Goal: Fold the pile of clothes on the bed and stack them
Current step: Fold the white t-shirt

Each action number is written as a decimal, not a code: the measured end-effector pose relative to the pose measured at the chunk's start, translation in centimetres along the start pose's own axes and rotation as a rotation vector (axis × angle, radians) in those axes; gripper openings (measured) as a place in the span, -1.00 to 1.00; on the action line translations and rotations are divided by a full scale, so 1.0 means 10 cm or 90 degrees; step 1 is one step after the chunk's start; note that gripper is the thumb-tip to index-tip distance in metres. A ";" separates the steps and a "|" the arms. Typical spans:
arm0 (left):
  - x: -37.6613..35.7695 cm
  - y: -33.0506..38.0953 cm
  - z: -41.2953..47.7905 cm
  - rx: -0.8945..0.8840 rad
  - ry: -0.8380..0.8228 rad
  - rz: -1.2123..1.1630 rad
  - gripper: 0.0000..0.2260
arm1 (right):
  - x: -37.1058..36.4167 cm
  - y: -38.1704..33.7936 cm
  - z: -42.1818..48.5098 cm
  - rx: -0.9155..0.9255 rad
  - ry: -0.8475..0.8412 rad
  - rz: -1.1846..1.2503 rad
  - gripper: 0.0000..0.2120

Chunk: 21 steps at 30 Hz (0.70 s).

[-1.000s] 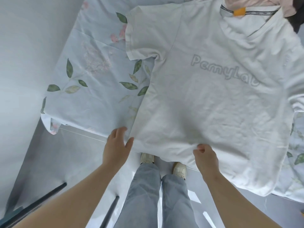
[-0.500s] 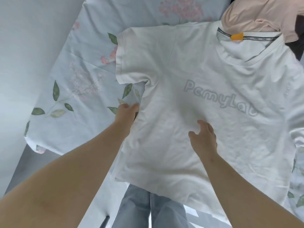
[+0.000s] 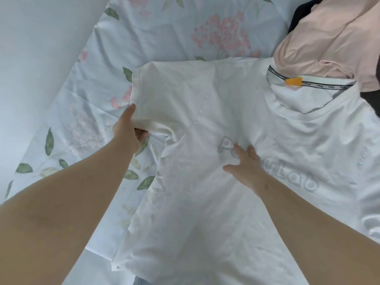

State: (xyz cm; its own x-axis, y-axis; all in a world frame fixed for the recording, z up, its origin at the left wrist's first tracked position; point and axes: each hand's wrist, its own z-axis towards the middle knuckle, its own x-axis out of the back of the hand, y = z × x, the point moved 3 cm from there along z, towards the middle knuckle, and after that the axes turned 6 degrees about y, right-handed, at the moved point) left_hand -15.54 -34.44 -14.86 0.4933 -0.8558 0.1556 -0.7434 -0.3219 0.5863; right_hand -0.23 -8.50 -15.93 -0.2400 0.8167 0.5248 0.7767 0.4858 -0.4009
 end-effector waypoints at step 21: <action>-1.28 0.28 -0.85 -0.298 -0.557 0.499 -0.25 | 0.04 0.03 -0.08 -0.023 -0.010 0.181 -0.35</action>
State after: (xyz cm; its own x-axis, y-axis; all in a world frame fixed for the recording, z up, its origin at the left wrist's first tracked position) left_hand -20.12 -20.96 -8.46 -0.6015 -0.7903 0.1162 -0.3816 0.4121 0.8274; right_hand 0.41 -8.27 -15.22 -0.0185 0.9233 0.3837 0.8338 0.2260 -0.5037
